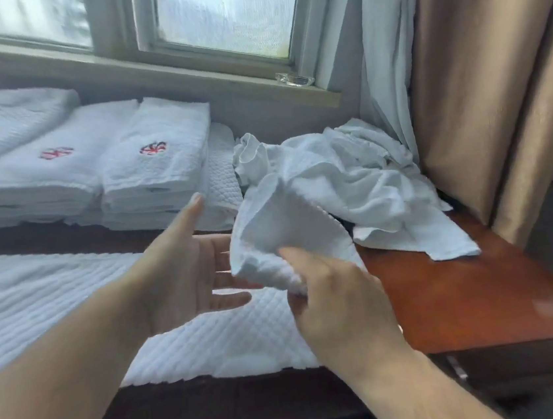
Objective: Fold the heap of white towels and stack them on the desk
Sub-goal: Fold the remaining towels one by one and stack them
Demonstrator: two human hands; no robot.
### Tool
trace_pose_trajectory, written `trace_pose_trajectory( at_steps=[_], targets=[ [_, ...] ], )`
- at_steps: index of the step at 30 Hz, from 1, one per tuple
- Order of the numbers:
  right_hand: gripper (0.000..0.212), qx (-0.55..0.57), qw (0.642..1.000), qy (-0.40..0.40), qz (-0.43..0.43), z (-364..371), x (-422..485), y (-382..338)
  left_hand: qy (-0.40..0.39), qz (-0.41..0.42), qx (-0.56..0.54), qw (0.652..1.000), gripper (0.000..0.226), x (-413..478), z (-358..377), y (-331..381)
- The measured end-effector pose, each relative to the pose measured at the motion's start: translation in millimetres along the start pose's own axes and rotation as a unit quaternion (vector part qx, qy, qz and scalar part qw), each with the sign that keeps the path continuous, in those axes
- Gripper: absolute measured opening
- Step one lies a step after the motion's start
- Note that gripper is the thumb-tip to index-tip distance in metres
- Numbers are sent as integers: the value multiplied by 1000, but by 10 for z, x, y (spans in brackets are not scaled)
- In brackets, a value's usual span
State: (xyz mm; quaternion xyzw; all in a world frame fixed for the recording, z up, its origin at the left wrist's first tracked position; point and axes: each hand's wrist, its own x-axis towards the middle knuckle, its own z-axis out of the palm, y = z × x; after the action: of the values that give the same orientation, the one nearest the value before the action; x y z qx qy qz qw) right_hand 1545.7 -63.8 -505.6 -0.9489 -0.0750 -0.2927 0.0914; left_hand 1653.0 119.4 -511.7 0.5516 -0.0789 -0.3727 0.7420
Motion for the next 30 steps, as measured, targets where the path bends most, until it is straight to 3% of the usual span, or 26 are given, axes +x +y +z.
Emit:
trace_pose_trajectory(
  at_steps=[2, 6, 8, 10, 14, 18, 24, 28, 30],
  targets=[
    [21, -28, 997, -55, -54, 151, 100, -320, 33, -11, 12, 999, 82, -220, -236, 55],
    [14, 0, 985, -126, -121, 392, 308, -829, 188, -12, 93, 978, 24, -547, -567, 64],
    [16, 19, 981, -129, -147, 461, 385, -1030, 255, -9, 167, 952, 8, -694, -737, 110],
    [17, 34, 978, -134, -157, 459, 431, -1113, 281, -18, 210, 936, 4, -836, -888, 227],
    [34, -4, 964, -202, -174, 476, 464, -1165, 300, -5, 182, 936, 16, -1284, -1317, 498],
    [25, -42, 948, -241, -202, 534, 411, -1357, 325, -46, 236, 915, 15, -1637, -1673, 646],
    [2, -1, 947, -206, -245, 639, 509, -1625, 424, -59, 297, 853, 26, -1758, -1984, 594],
    [28, 71, 947, -181, -255, 801, 547, -1620, 475, -50, 384, 790, 17, -1841, -2094, 504],
    [49, 130, 929, -229, -261, 844, 569, -1608, 487, -51, 427, 760, 13, -1876, -2155, 455]
  ],
)
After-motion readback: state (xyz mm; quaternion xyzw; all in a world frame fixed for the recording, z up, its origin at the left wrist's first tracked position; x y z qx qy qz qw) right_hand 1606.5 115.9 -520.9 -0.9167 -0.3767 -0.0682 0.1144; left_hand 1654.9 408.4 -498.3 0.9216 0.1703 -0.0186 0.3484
